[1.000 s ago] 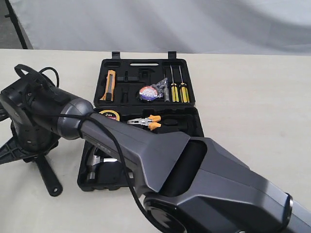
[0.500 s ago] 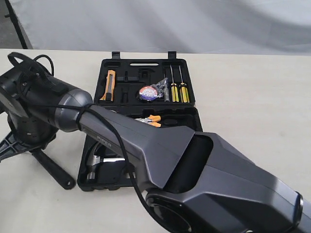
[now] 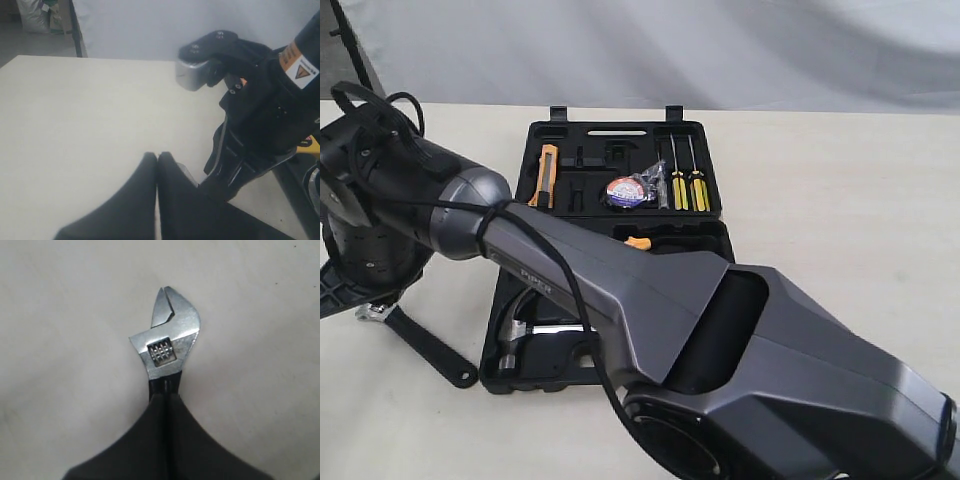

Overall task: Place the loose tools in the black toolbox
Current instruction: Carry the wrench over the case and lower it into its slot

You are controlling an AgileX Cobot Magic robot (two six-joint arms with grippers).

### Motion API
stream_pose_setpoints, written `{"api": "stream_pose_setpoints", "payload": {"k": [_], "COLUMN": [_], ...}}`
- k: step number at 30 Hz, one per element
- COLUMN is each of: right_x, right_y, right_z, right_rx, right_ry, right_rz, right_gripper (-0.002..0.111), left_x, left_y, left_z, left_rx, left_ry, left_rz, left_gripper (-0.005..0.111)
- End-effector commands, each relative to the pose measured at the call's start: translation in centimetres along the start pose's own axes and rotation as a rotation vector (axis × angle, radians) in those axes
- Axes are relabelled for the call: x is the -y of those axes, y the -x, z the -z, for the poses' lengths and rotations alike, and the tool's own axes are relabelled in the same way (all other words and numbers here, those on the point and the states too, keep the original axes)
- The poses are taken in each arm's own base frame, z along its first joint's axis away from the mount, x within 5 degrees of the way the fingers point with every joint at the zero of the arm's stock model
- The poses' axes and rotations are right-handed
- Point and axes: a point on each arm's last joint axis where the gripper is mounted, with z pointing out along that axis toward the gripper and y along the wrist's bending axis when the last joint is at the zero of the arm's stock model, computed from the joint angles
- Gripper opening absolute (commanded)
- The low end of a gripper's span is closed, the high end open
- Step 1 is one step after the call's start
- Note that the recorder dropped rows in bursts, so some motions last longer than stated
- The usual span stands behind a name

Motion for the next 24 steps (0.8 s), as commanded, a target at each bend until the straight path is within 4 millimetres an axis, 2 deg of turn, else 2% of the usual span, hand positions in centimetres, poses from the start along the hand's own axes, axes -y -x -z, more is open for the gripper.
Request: {"api": "stream_pose_setpoints", "payload": {"k": [1, 5, 7, 14, 16, 17, 20, 24], "right_x": [-0.2, -0.1, -0.1, 0.2, 0.3, 0.3, 0.3, 0.4], "right_y": [-0.3, -0.5, -0.7, -2.1, -2.4, -2.4, -2.7, -2.6], "right_z": [-0.9, -1.4, -1.8, -5.0, -5.6, -5.8, -6.2, -6.2], "right_rx": [-0.017, -0.027, -0.034, -0.094, -0.107, -0.110, -0.118, -0.118], "right_ry": [0.022, 0.012, 0.011, -0.007, -0.011, -0.011, -0.010, -0.009], "right_rz": [0.007, 0.010, 0.010, 0.014, 0.015, 0.015, 0.017, 0.012], "right_gripper": [0.008, 0.041, 0.052, 0.052, 0.046, 0.036, -0.001, 0.000], "left_x": [0.0, 0.0, 0.0, 0.0, 0.0, 0.0, 0.0, 0.0], "left_y": [-0.2, -0.2, -0.2, -0.2, -0.2, -0.2, -0.2, -0.2], "left_z": [0.1, 0.1, 0.1, 0.1, 0.1, 0.1, 0.1, 0.1], "left_rx": [0.007, 0.007, 0.007, 0.007, 0.007, 0.007, 0.007, 0.007], "left_ry": [-0.014, -0.014, -0.014, -0.014, -0.014, -0.014, -0.014, -0.014], "left_rz": [0.022, 0.022, 0.022, 0.022, 0.022, 0.022, 0.022, 0.022], "left_gripper": [0.001, 0.001, 0.001, 0.001, 0.001, 0.001, 0.001, 0.001]}}
